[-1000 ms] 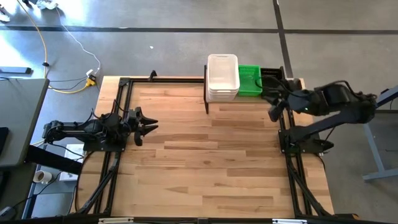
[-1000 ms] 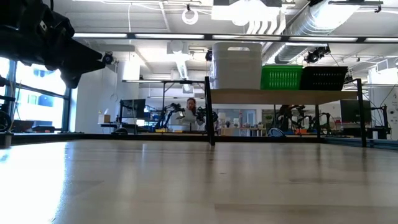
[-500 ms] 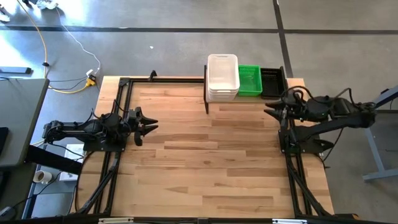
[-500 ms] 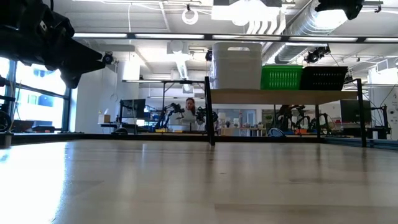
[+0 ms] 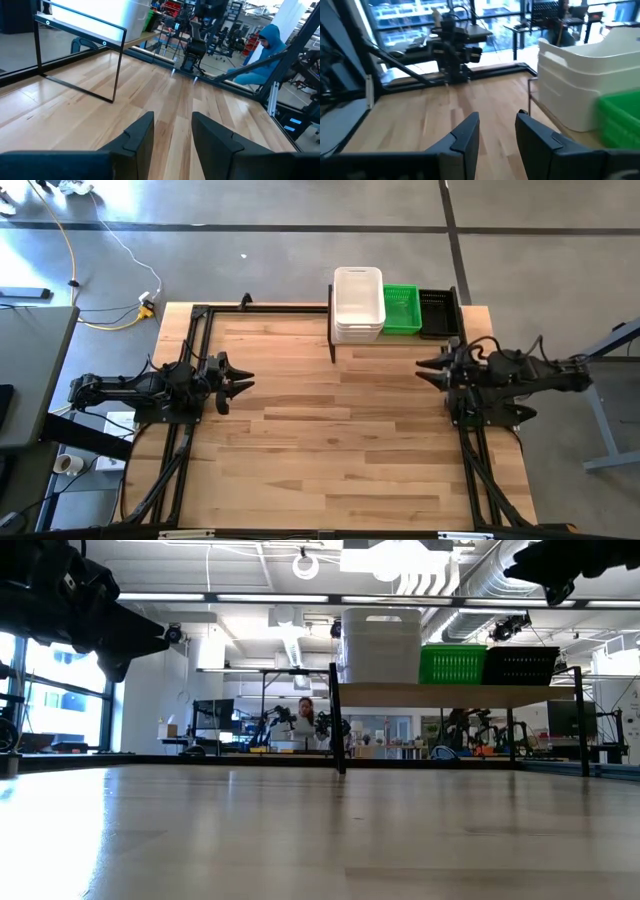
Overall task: Stack baskets on shelf by color
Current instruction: Return to Home Position
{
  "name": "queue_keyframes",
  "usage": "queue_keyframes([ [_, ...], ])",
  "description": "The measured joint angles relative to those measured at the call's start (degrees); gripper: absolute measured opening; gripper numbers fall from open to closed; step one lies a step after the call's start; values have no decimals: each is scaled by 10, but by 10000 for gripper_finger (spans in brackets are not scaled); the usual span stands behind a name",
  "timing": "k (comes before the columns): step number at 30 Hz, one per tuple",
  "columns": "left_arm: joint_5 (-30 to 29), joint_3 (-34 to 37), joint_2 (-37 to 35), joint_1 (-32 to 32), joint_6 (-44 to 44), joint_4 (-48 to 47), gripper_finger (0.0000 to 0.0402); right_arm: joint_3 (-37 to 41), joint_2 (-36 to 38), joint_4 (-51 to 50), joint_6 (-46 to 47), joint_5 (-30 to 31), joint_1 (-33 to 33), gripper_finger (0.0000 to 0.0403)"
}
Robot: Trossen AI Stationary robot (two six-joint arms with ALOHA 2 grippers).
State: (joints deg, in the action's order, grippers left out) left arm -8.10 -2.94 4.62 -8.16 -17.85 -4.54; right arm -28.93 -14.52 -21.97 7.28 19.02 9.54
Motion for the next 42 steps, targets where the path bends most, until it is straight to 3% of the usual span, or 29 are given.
queue_keyframes([
  [18, 0, 0, 0, 0, 0, 0, 122, 155, 72, 118, -4, -15, 0, 112],
  [27, 0, 0, 0, 0, 0, 0, 122, 218, 145, 124, 4, -15, 0, 112],
  [34, 0, 0, 0, 0, 0, 0, 122, 221, 144, 122, 4, -66, 0, 112],
  [42, 0, 0, 0, 0, 0, 0, 122, 245, 132, 131, 75, -63, 0, 112],
])
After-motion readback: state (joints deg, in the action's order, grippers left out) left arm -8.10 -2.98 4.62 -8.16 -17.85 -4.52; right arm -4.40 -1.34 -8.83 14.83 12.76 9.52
